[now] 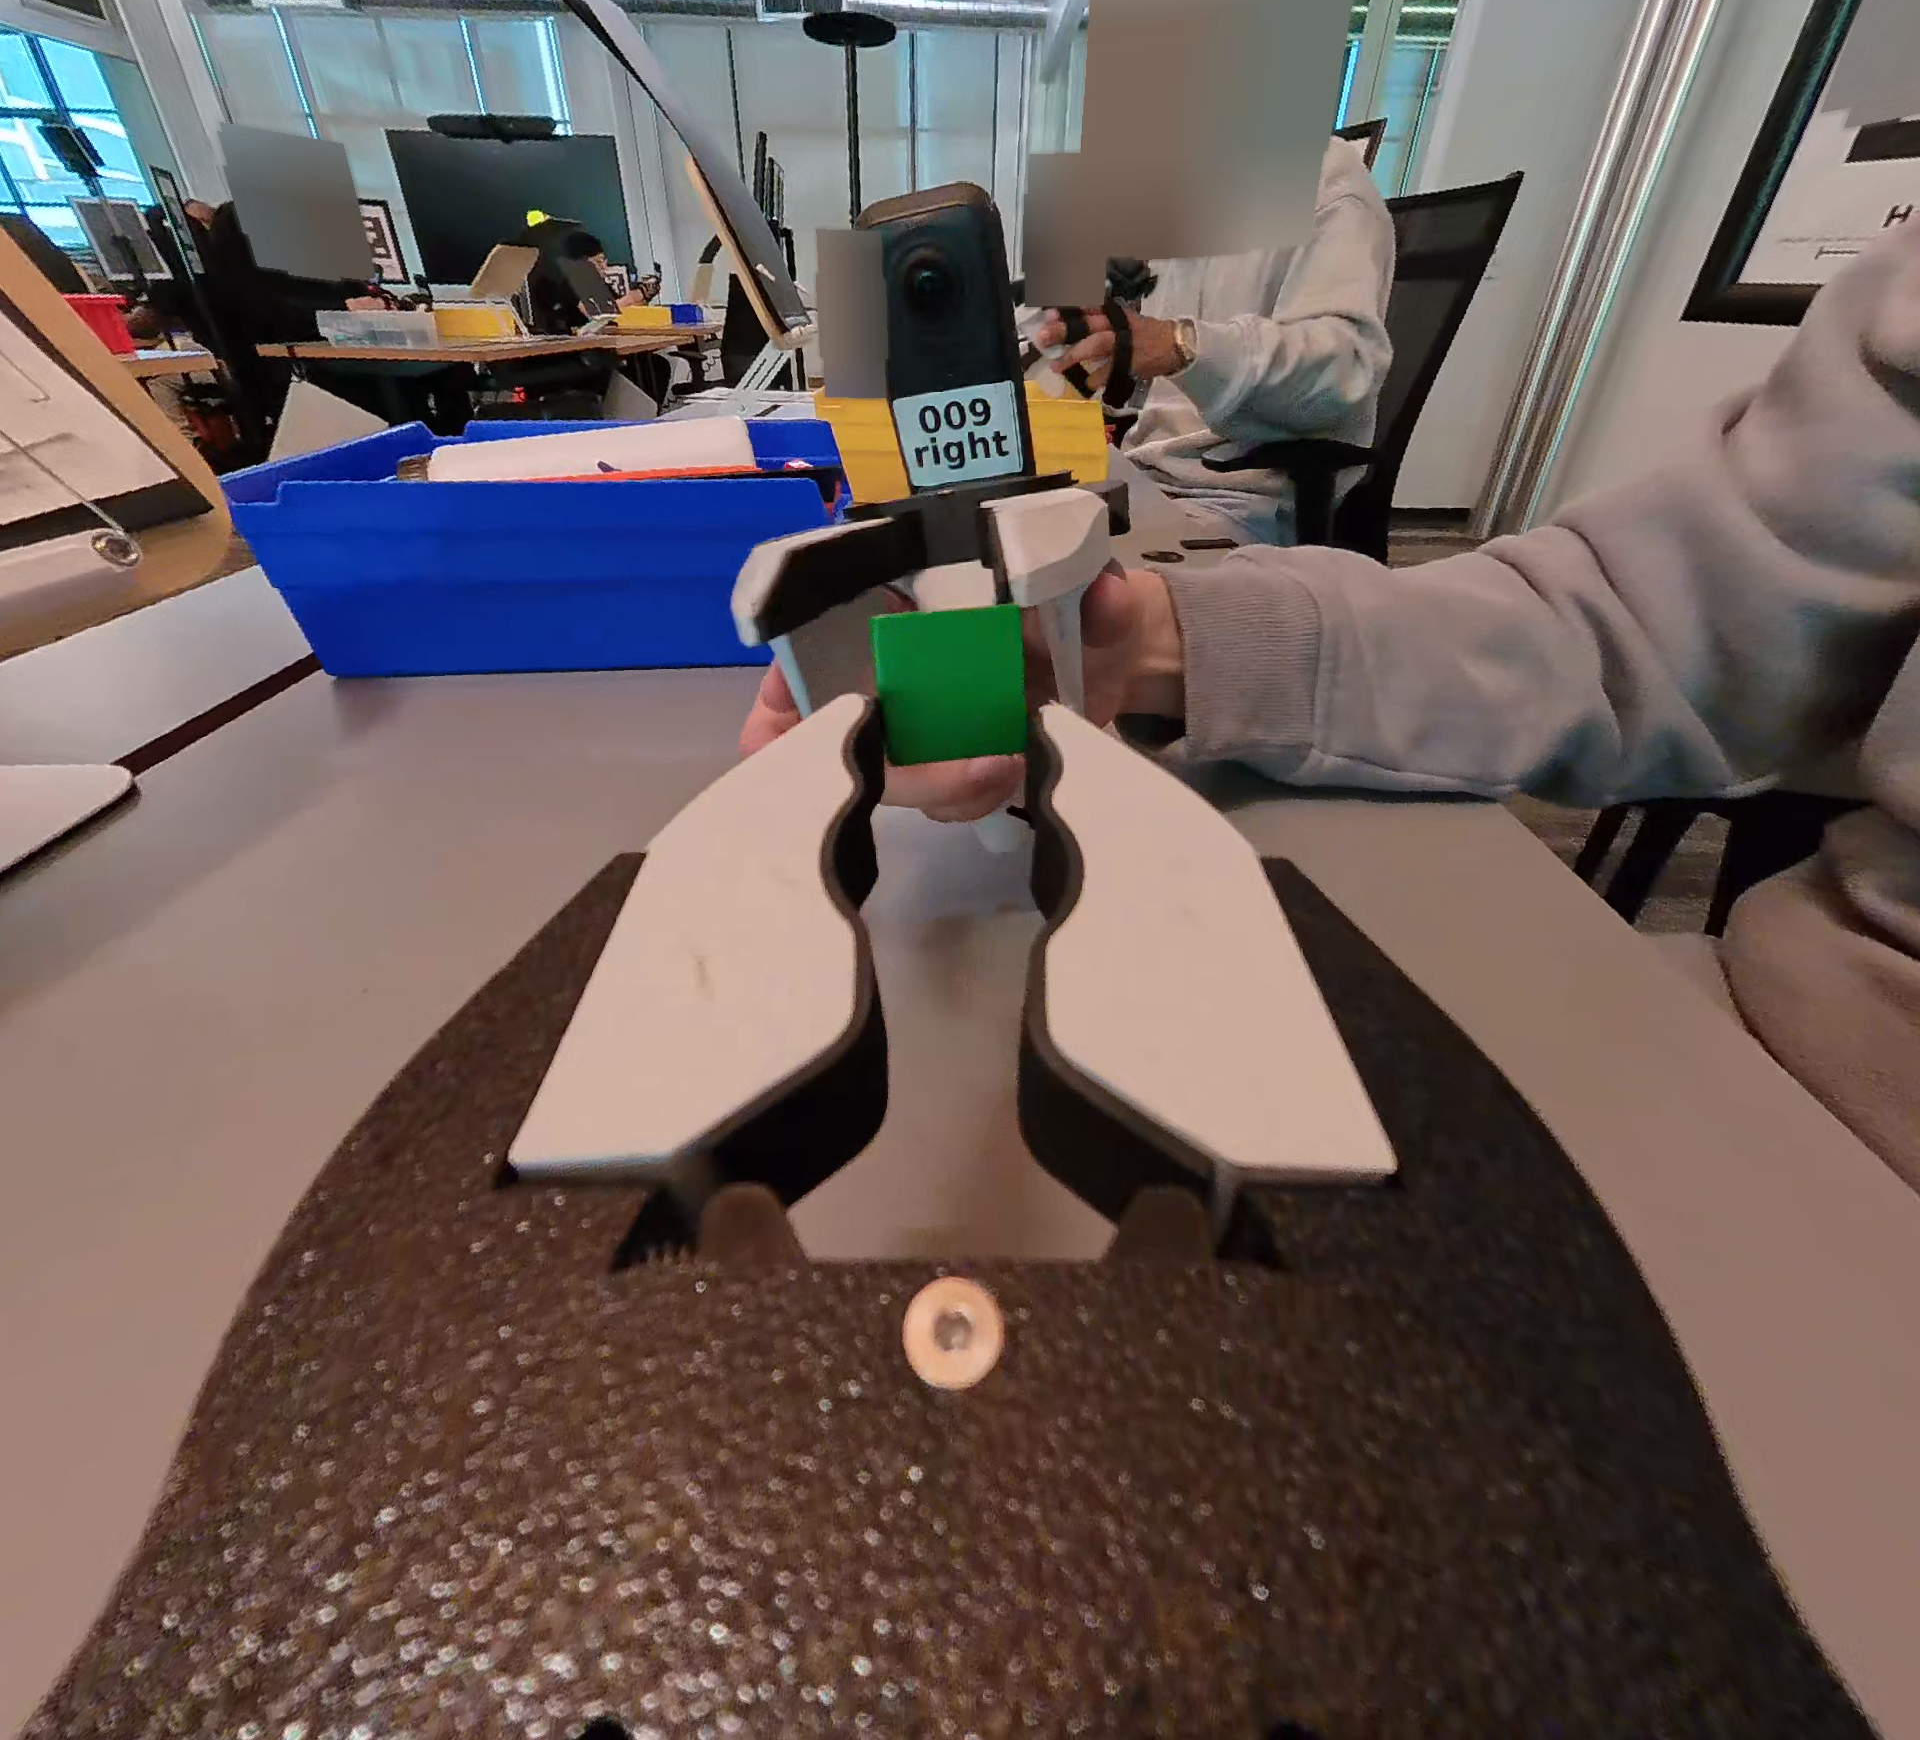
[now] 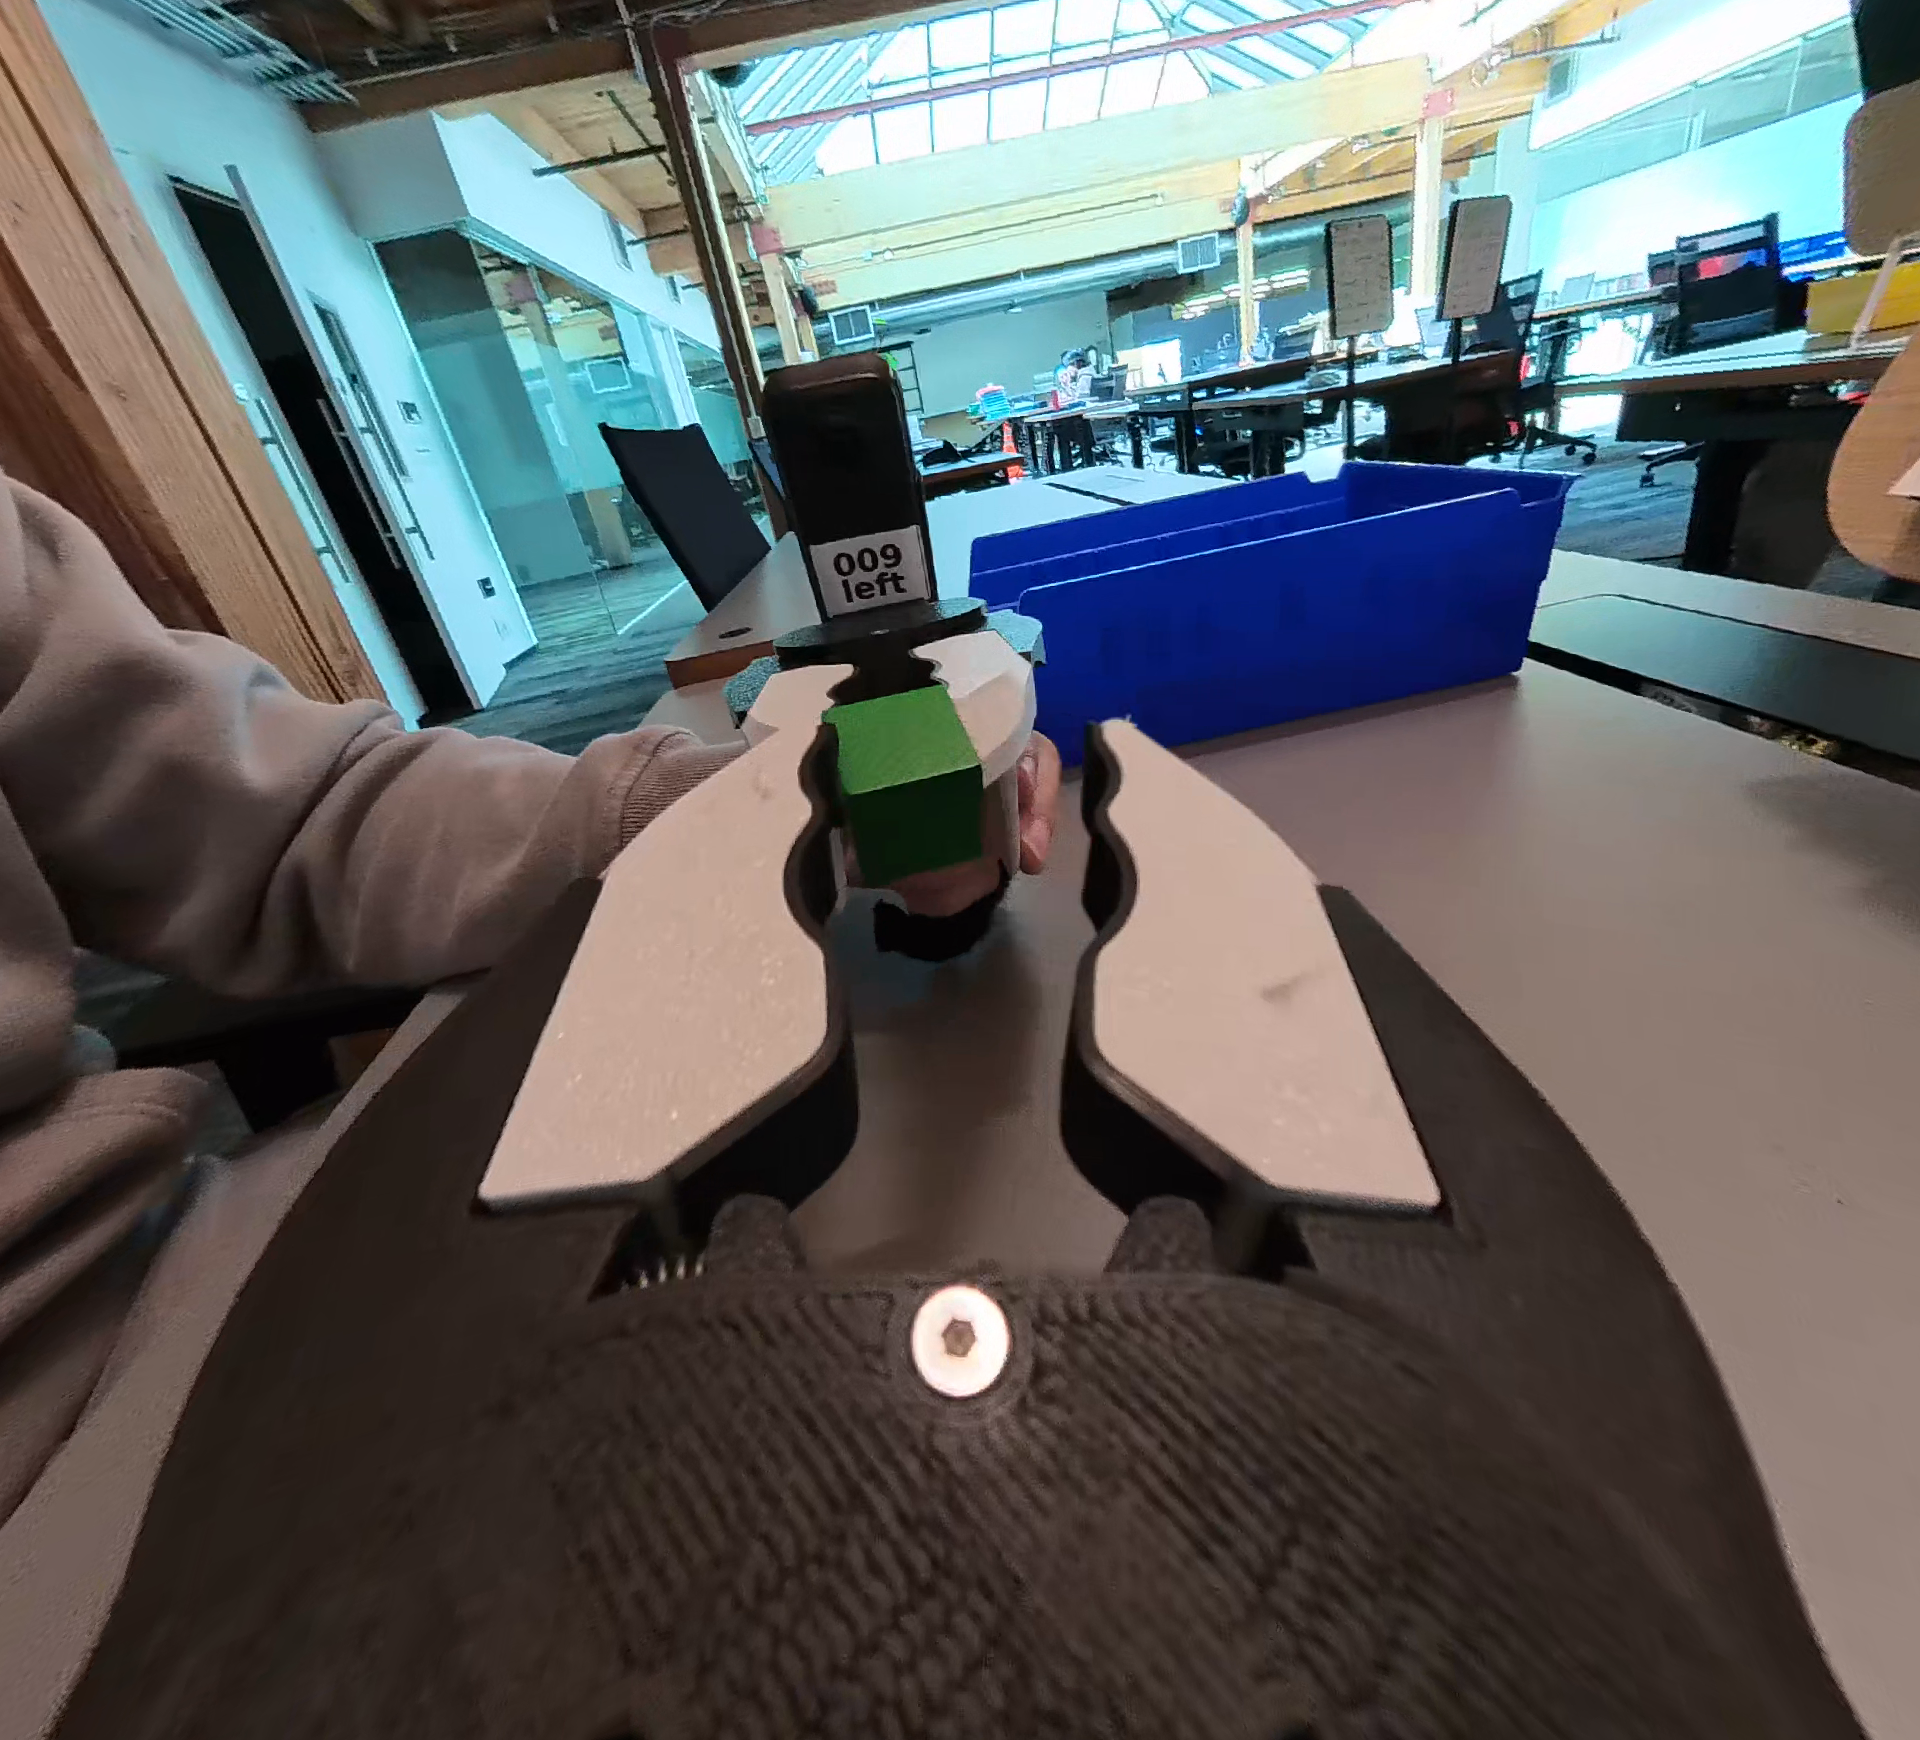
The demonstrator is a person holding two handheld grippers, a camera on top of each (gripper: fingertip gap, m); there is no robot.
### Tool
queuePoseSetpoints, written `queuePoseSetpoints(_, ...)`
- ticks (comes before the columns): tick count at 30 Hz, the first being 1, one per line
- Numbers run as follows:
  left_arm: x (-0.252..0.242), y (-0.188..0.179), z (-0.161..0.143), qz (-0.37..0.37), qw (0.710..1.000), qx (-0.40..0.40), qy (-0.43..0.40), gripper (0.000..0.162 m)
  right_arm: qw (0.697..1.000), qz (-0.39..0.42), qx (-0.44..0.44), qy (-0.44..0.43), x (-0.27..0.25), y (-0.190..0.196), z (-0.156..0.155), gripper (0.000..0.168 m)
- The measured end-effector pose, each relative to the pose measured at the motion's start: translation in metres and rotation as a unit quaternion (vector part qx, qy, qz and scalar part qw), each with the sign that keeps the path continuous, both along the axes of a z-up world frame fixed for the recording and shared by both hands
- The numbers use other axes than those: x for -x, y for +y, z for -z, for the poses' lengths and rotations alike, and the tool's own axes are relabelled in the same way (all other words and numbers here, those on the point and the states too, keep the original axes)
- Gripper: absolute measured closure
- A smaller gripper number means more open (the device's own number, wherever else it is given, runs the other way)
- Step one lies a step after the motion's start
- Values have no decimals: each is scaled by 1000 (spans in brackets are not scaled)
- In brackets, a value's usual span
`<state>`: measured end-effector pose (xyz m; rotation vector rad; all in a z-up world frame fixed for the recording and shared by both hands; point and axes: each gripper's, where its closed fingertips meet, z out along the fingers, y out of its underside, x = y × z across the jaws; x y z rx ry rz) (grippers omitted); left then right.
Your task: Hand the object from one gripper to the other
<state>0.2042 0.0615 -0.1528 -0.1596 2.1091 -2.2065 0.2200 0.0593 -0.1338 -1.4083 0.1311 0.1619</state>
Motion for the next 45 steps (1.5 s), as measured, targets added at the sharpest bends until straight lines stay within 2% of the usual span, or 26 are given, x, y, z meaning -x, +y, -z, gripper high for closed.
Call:
queuePoseSetpoints(3, 1, -1, 1, 3, 1000, -4, 1, 137, 1000, -21, -3, -7, 7, 0, -1, 130)
queuePoseSetpoints(7, -1, 0, 2, 0, 1000, -4, 8, 137, 999, -39, 13, -24, 15, 3, 4, 129)
queuePoseSetpoints(8, 0, -1, 1, 3, 1000, -2, 8, 137, 999, -39, 21, -28, 16, 4, 6, 131)
queuePoseSetpoints(9, 1, -1, 1, 8, 1000, -2, 9, 137, 999, -29, 26, -31, 14, 6, 8, 140)
queuePoseSetpoints(12, 0, -2, 0, 1, 1000, -1, 7, 137, 999, -20, 23, -39, 11, 6, 6, 140)
queuePoseSetpoints(14, -10, -1, -2, -43, 999, 4, -4, 137, 999, 21, 14, -43, 1, 6, 3, 140)
queuePoseSetpoints(16, -28, 6, -6, -146, 988, 4, -52, 137, 995, 104, -1, -11, -23, 3, 1, 141)
queuePoseSetpoints(18, -36, 7, -6, -222, 967, -24, -123, 126, 983, 175, -36, 51, -44, -5, 1, 141)
queuePoseSetpoints(22, -50, 0, 7, -328, 917, -129, -188, 119, 964, 199, -98, 144, -53, -9, 2, 140)
queuePoseSetpoints(26, -50, -3, 3, -385, 883, -141, -229, 120, 967, 196, -86, 135, -44, 2, 5, 140)
queuePoseSetpoints(29, -53, 3, 1, -416, 864, -151, -241, 128, 969, 188, -82, 138, -38, 9, 6, 140)
queuePoseSetpoints(30, -53, 5, 0, -417, 864, -146, -240, 135, 969, 193, -86, 132, -38, 10, 5, 140)
queuePoseSetpoints(34, -54, 4, 0, -382, 892, -128, -205, 135, 979, 150, -77, 112, -35, 8, 4, 142)
queuePoseSetpoints(36, -50, 2, 0, -330, 921, -109, -176, 135, 987, 115, -68, 92, -34, 2, 1, 136)
queuePoseSetpoints(38, -41, 0, 0, -256, 954, -77, -138, 135, 989, 87, -64, 103, -35, -4, -2, 121)
queuePoseSetpoints(40, -33, 2, -4, -196, 976, -34, -91, 135, 991, 49, -76, 96, -28, -9, -9, 126)
queuePoseSetpoints(43, -24, 5, -11, -131, 990, 16, -48, 135, 995, 41, -55, 73, -22, -8, -7, 130)
queuePoseSetpoints(45, -19, 7, -14, -116, 990, 28, -78, 135, 989, -14, -57, 137, -12, -2, -7, 124)
